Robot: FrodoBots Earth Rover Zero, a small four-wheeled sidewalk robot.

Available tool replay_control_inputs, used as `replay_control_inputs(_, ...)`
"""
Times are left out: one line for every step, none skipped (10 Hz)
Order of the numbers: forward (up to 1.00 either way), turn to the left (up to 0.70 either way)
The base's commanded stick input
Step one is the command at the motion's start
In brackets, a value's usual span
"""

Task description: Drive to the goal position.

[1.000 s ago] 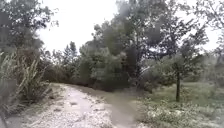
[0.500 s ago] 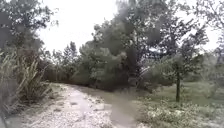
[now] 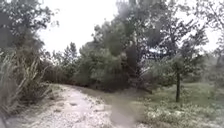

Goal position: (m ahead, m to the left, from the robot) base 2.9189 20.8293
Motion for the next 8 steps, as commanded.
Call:
replay_control_inputs(0.85, 0.0)
replay_control_inputs(0.85, 0.0)
replay_control_inputs(0.85, 0.08)
replay_control_inputs(0.85, 0.34)
replay_control_inputs(0.85, 0.34)
replay_control_inputs(0.85, 0.34)
replay_control_inputs(0.85, 0.34)
replay_control_inputs(0.85, 0.34)
